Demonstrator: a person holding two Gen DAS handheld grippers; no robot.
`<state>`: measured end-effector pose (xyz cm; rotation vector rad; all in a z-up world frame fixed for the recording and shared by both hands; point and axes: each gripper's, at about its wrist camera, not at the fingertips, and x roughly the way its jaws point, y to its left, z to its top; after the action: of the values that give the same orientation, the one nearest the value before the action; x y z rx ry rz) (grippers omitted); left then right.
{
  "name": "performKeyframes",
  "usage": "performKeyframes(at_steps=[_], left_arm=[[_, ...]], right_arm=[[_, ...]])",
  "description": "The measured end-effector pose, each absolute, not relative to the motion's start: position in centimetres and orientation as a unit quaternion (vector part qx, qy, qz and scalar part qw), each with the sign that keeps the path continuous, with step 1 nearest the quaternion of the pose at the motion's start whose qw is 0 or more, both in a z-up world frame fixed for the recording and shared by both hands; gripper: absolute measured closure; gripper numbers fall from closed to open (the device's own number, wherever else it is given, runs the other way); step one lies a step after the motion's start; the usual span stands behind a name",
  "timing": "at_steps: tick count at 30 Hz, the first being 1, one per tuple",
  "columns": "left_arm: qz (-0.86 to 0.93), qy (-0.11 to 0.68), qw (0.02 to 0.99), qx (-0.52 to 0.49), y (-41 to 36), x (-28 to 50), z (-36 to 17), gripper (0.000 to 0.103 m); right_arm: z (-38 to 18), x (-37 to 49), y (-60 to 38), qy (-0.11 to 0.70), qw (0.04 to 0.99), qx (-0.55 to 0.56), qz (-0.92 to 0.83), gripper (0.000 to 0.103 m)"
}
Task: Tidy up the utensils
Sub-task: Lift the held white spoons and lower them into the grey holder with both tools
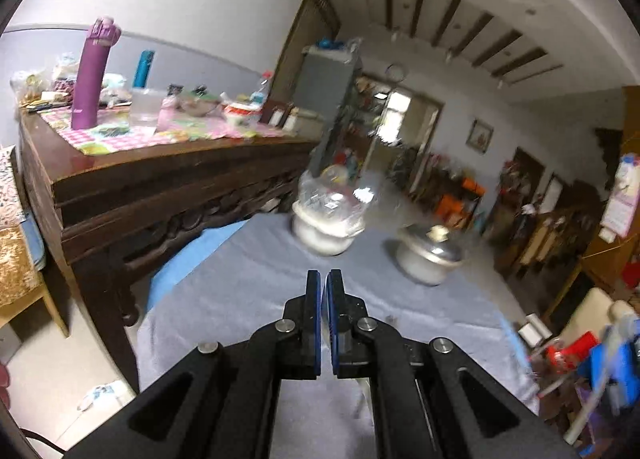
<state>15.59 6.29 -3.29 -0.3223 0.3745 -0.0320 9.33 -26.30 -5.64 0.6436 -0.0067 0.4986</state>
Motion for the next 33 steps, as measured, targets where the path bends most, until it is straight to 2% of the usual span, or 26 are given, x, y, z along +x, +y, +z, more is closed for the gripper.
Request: performKeyframes(at_steps=[5,15,33], left_arm=[[-0.043,0.128,0.978,-0.159,5.1,13.4,-2.0,0.100],[-0.068,-0.018,0.987,-0.145,2.4,10.3,-4.1,0.100],[-0.096,-0.016,0.990,-0.106,-0.2,11.6,-6.0,0.100]], right_arm=[[-6.3,9.6,-21.8,-0.013,0.927,0.279,0.251,0.071],[-9.7,10.1,-20.0,-0.034,0.945,0.245,0.214,0.070],[-11.5,10.4,-20.0,-0.031,0.950,0.236,0.201,0.070]])
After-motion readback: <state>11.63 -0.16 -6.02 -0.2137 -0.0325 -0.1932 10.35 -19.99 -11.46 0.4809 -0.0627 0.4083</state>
